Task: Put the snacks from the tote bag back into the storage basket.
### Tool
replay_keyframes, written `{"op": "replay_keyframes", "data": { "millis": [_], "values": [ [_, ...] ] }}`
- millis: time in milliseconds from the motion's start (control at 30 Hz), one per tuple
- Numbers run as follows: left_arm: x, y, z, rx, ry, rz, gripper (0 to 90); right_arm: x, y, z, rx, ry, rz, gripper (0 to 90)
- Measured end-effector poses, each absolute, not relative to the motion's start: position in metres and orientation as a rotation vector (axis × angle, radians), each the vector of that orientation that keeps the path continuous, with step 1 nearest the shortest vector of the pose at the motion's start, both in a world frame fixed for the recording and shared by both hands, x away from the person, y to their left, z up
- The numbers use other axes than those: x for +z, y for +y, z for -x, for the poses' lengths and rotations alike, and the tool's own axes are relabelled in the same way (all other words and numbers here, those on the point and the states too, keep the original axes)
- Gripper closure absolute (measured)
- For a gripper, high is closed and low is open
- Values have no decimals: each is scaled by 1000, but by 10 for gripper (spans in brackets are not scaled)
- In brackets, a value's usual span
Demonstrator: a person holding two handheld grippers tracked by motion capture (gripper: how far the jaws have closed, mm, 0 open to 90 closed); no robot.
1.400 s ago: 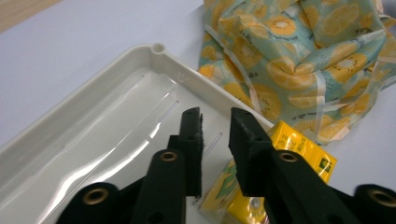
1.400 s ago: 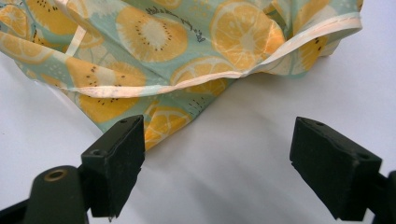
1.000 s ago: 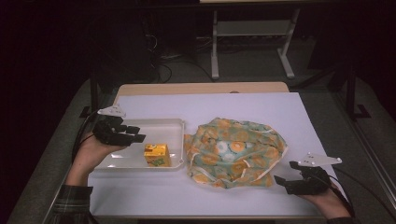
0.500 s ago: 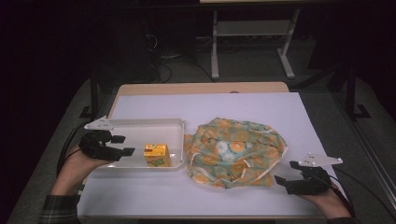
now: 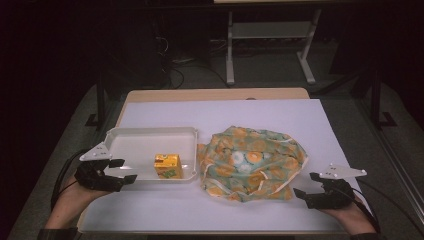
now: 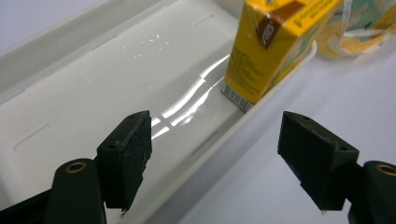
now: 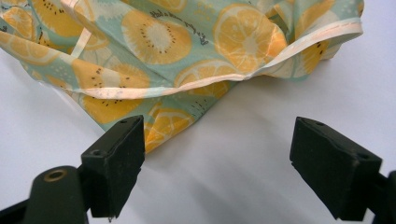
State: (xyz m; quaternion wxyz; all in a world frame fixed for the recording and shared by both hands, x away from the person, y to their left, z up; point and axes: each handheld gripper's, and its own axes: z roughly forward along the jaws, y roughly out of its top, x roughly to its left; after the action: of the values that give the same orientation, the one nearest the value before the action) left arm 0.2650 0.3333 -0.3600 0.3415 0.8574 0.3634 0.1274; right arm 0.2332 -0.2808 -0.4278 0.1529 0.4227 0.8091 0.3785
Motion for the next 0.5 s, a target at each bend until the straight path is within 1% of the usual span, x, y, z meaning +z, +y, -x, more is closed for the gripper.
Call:
{"op": "replay_keyframes", "data": {
  "millis": [267,500],
  "values": [
    [-377,332,-251,353,941,-2233,218,-428,-281,-233,1086,2320,-1212,172],
    [-391,330,-240,380,935,-2259,204,-428,-281,-233,1088,2323,-1206,170]
  ]
}}
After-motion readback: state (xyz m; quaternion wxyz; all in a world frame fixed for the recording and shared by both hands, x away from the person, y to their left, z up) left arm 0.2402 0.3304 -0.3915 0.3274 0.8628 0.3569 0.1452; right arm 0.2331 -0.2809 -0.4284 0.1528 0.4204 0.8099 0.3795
